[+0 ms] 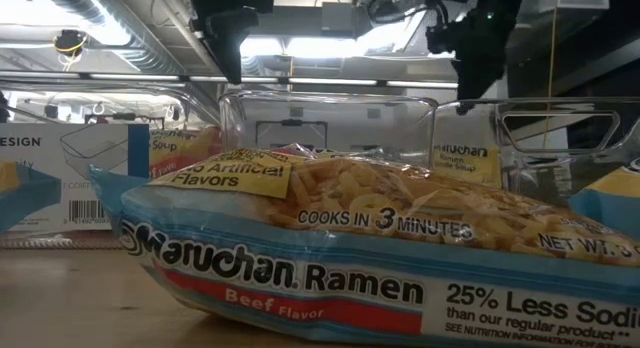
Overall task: Sort Maruchan noodles
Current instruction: Put the blue noodle pack into the middle transparent bin
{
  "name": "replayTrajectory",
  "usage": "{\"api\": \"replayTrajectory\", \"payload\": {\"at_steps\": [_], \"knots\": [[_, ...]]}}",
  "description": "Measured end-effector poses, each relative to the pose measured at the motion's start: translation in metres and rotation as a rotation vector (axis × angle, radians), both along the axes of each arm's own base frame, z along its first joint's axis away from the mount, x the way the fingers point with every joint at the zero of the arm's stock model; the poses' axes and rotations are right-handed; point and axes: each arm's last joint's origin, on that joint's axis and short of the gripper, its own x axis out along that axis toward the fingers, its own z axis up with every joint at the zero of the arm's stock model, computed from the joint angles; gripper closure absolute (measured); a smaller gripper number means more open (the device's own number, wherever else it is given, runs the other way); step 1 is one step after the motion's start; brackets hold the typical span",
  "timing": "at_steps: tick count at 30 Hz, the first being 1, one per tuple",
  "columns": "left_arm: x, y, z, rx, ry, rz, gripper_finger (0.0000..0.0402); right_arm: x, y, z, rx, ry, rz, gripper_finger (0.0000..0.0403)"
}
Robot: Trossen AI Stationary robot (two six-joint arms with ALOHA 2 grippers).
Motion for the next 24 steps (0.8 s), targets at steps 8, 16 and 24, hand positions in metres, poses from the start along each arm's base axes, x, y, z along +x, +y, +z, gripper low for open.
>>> {"api": "replayTrajectory", "payload": {"at_steps": [8, 16, 24], "knots": [[-0.003, -0.001, -0.001, -0.025, 0.039, -0.007, 0.0319, -0.012, 0.006, -0.005, 0.151, 0.095, -0.031, 0.0306], [-0.007, -0.001, -0.002, -0.028, 0.078, -0.008, 0.0319, -0.021, 0.011, -0.005, 0.24, 0.145, -0.092, 0.0306], [-0.01, 0.0, -0.003, -0.024, 0.114, -0.011, 0.0319, -0.046, 0.027, 0.012, 0.268, 0.119, -0.079, 0.0306]]}}
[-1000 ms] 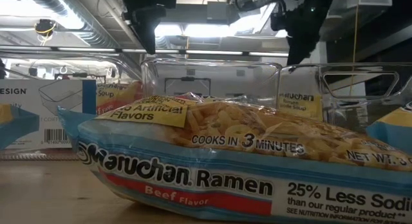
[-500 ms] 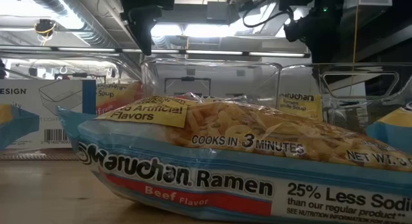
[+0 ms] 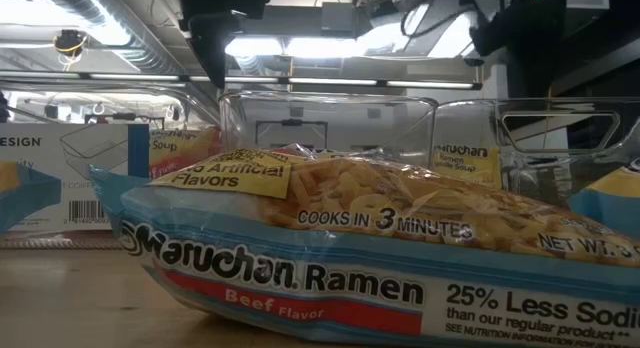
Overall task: Sort Maruchan noodles
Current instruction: Put the blue noodle pack into the middle transparent bin
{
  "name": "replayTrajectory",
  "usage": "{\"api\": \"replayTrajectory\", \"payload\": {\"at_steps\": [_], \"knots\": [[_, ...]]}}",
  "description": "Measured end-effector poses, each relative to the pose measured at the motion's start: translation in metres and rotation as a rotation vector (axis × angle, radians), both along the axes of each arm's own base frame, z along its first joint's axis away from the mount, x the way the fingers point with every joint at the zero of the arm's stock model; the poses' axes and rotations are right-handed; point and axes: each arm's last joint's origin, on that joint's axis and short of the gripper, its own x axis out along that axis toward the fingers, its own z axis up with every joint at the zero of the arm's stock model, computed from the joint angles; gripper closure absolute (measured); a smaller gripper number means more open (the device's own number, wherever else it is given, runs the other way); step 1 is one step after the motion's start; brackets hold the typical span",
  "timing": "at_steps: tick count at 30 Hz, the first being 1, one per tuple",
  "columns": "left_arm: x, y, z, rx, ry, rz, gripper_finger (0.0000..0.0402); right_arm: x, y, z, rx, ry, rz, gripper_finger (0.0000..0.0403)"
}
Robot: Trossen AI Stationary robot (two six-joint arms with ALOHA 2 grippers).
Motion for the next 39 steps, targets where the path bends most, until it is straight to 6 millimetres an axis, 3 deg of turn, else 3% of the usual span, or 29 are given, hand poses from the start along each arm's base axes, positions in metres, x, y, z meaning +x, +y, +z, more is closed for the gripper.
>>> {"api": "replayTrajectory", "payload": {"at_steps": [14, 31, 39], "knots": [[0.0, 0.0, 0.0, 0.001, -0.001, 0.001, 0.0319, -0.024, 0.03, 0.024, -0.06, -0.217, 0.023, 0.0306], [0.002, -0.003, 0.0, -0.022, -0.019, -0.009, 0.0319, -0.02, 0.053, 0.029, -0.046, -0.315, 0.153, 0.0306], [0.001, -0.003, 0.0, -0.021, -0.009, -0.009, 0.0319, -0.024, 0.074, 0.028, 0.019, -0.327, 0.151, 0.0306]]}}
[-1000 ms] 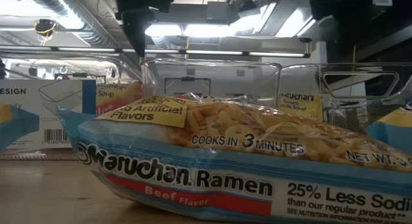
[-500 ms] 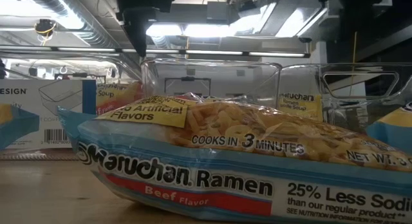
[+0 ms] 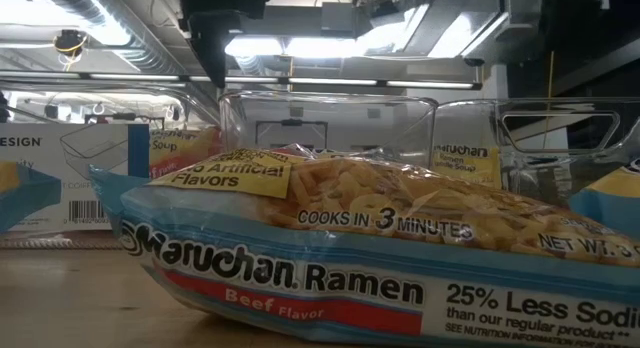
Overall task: Sort Maruchan noodles
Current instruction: Put the blue noodle pack into the middle transparent bin
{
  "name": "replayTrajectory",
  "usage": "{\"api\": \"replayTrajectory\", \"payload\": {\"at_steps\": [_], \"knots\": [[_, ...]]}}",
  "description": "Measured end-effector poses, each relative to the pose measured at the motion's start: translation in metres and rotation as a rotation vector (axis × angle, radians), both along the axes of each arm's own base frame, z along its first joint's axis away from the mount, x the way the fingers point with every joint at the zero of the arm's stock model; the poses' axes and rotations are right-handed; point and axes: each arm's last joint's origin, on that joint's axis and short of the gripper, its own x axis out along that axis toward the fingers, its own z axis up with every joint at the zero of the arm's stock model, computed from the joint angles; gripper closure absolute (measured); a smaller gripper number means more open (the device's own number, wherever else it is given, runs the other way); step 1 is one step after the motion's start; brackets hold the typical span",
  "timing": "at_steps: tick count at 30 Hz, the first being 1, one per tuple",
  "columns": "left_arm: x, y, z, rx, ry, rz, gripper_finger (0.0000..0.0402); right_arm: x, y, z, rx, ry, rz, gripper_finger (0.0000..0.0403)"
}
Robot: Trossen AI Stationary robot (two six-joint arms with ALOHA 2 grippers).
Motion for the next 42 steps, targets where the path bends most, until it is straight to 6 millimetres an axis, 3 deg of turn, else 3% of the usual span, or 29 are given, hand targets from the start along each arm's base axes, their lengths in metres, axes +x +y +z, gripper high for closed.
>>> {"api": "replayTrajectory", "payload": {"at_steps": [5, 14, 23, 32, 42], "knots": [[0.0, 0.0, 0.0, 0.002, -0.001, 0.0, 0.0319, -0.002, 0.016, -0.012, 0.054, 0.022, -0.011, 0.0306], [0.0, 0.0, 0.0, 0.002, 0.0, -0.001, 0.0319, -0.022, 0.033, -0.075, 0.168, 0.344, -0.174, 0.0306], [0.0, 0.0, 0.0, 0.002, -0.001, -0.001, 0.0319, -0.032, 0.045, -0.115, 0.229, 0.431, -0.204, 0.0306], [0.0, 0.0, 0.0, 0.001, -0.001, -0.001, 0.0319, -0.035, 0.046, -0.144, 0.217, 0.414, -0.208, 0.0306], [0.0, 0.0, 0.0, 0.001, -0.002, 0.0, 0.0319, -0.031, 0.048, -0.163, 0.257, 0.318, -0.223, 0.0306]]}}
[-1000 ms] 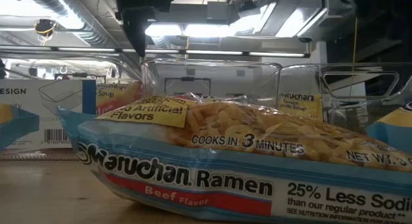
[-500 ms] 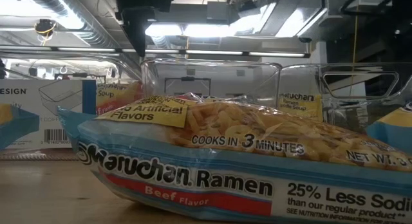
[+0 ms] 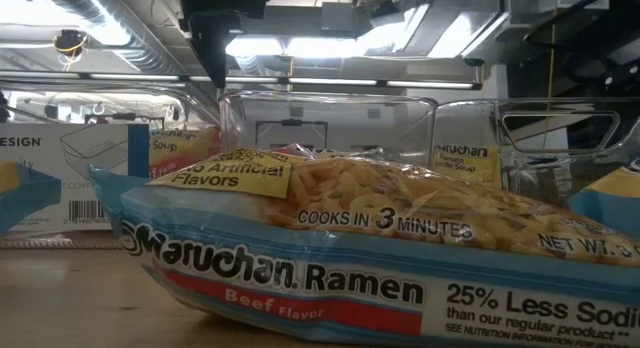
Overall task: Sort Maruchan noodles
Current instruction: Put the blue noodle pack into the middle transparent bin
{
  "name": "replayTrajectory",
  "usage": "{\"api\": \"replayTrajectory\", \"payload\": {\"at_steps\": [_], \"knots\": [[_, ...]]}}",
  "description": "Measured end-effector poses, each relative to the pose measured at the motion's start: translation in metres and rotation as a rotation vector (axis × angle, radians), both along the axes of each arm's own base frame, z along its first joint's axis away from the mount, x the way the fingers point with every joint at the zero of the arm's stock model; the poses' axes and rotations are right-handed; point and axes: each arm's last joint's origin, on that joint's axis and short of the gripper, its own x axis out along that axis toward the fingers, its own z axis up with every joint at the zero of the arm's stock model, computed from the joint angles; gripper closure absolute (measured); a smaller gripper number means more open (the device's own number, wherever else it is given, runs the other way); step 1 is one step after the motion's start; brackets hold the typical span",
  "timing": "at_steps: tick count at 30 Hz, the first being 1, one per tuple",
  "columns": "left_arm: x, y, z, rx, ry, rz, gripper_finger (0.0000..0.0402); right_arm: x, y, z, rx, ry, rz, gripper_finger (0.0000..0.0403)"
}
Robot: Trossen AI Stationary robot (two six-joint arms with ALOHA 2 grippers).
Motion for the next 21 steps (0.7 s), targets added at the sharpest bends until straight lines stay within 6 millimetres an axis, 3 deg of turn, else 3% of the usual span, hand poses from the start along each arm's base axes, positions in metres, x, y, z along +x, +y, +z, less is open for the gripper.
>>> {"api": "replayTrajectory", "payload": {"at_steps": [7, 13, 18, 21], "knots": [[0.0, 0.0, 0.0, 0.0, 0.0, 0.0, 0.0319, -0.002, -0.003, -0.008, -0.015, -0.004, -0.135, 0.0311], [0.0, 0.0, 0.0, 0.011, -0.002, 0.002, 0.0319, 0.001, -0.002, -0.005, -0.041, -0.048, -0.114, 0.0391], [0.0, 0.001, 0.001, 0.05, -0.002, 0.009, 0.0319, 0.006, 0.0, 0.004, -0.06, -0.083, -0.106, 0.04], [0.0, 0.001, 0.001, 0.051, -0.002, 0.009, 0.0319, 0.011, 0.003, 0.022, -0.056, -0.123, -0.102, 0.04]]}}
